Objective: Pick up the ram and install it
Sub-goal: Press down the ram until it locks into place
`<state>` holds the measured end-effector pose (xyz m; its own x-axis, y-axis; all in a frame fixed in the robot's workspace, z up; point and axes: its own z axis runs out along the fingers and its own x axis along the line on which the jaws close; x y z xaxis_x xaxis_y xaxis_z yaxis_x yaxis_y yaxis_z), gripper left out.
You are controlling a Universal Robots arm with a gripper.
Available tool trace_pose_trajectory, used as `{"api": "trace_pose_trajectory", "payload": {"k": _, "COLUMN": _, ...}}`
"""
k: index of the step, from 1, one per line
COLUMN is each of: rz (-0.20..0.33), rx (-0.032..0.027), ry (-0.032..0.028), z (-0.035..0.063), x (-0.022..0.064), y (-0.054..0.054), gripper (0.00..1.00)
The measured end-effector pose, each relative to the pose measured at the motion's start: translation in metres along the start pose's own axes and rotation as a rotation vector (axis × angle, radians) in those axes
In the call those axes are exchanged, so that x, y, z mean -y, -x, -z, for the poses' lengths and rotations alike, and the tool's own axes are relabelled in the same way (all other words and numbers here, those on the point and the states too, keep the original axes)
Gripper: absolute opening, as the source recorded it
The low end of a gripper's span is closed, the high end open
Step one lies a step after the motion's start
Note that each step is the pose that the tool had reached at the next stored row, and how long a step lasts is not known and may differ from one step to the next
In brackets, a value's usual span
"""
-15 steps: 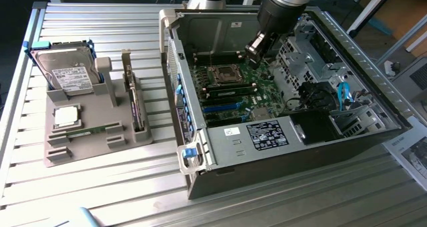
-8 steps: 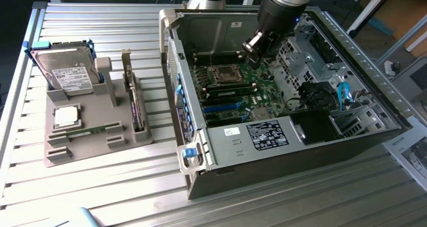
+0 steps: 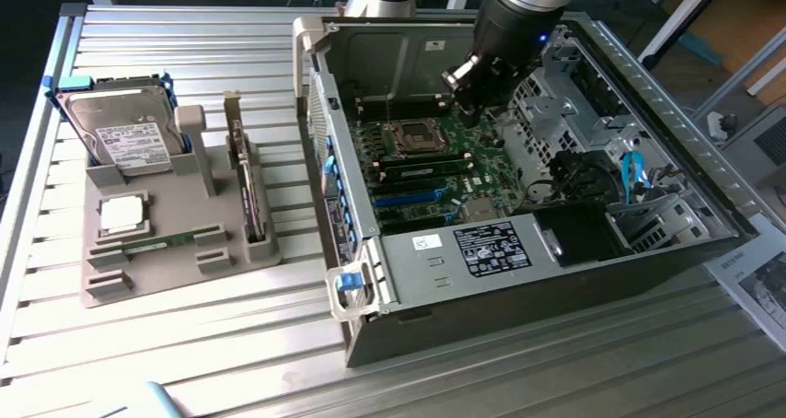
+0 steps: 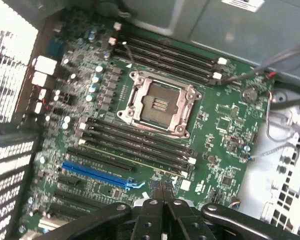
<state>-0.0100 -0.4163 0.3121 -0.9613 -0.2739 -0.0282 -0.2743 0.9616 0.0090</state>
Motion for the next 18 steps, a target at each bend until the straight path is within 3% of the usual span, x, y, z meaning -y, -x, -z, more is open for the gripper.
{"api": "trace_pose_trajectory", "payload": {"k": 10, "rz": -0.215, "rx": 0.0025, "ry": -0.0042, "z": -0.0002, "x": 0.0, "y": 0.0, "gripper": 0.1}}
{"api": "trace_pose_trajectory", "payload": {"k": 12, "rz": -0.278, "rx": 0.0032, "ry": -0.0056, "z": -0.0002, "x": 0.0, "y": 0.0, "gripper": 0.1}}
{"api": "trace_pose_trajectory", "payload": {"k": 18, "rz": -0.282, "rx": 0.0009, "ry": -0.0054, "z": -0.0002, "x": 0.0, "y": 0.0002, "gripper": 0.1}}
